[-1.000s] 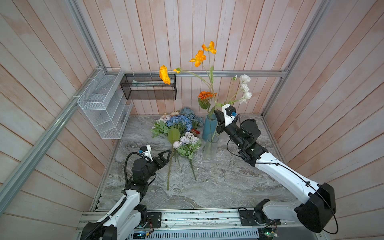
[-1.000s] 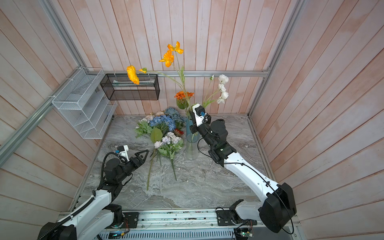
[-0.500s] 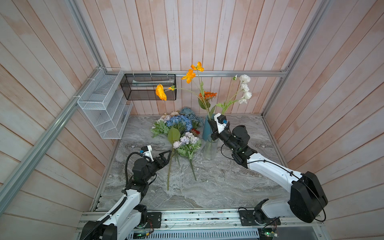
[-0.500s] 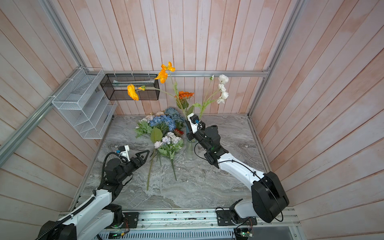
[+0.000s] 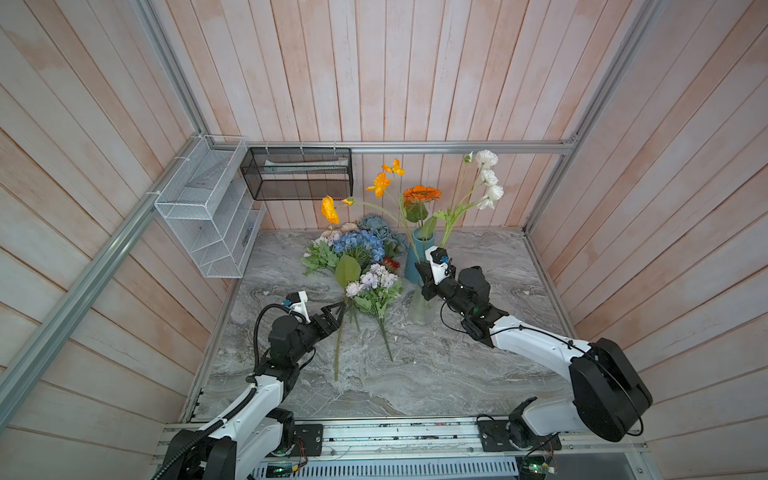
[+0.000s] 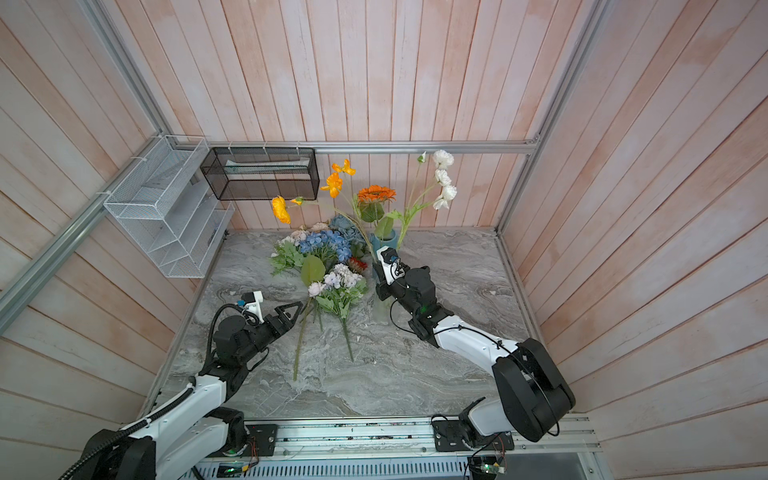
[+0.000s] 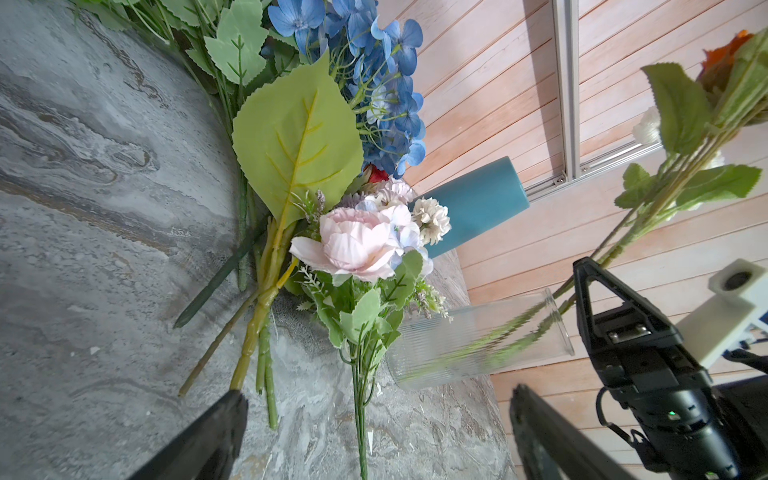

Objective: Arrange the flowers into the vase
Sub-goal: 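Carry the yellow poppies over the clear glass vase and lower the stems in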

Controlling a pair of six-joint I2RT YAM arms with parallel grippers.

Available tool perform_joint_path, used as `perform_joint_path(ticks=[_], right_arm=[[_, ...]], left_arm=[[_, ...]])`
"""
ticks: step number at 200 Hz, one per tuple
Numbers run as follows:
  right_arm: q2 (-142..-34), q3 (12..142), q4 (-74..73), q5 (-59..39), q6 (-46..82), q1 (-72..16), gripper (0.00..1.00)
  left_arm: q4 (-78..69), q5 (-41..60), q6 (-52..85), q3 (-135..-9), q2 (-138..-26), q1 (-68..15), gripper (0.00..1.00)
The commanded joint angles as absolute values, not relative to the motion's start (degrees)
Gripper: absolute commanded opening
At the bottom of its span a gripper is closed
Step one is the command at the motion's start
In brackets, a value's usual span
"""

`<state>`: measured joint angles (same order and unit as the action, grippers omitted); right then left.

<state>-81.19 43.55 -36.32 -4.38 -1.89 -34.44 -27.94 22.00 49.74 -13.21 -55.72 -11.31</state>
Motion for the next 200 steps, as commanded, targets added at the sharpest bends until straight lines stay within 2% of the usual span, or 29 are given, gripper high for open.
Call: perform_joint_path(ticks=[1, 41, 95, 140, 200], right_arm=[[-79.2, 42.5, -36.0, -3.9, 0.4, -34.2, 0.12], [-77.8, 42.6, -31.9, -3.7, 1.0, -34.2, 0.23], [-74.2, 41.3, -28.4, -4.3, 2.2, -34.2, 0.28], [-70.0, 40.4, -25.1, -5.9, 3.6, -34.3, 0.4], [-72.5, 47.1, -21.6, -6.3, 0.9, -35.1, 0.4]], left_arm=[[-29.6, 21.0, 49.3, -13.9, -56.0, -11.7, 1.0], [-29.5, 20.9, 49.3, -14.1, -56.1, -12.1, 1.0], [-29.1, 20.9, 49.3, -14.1, -55.6, -12.3, 1.0], [-29.0, 21.0, 49.5, -14.2, -54.9, -12.5, 1.0], [-27.9, 20.8, 49.3, -14.5, -53.6, -12.7, 1.0]])
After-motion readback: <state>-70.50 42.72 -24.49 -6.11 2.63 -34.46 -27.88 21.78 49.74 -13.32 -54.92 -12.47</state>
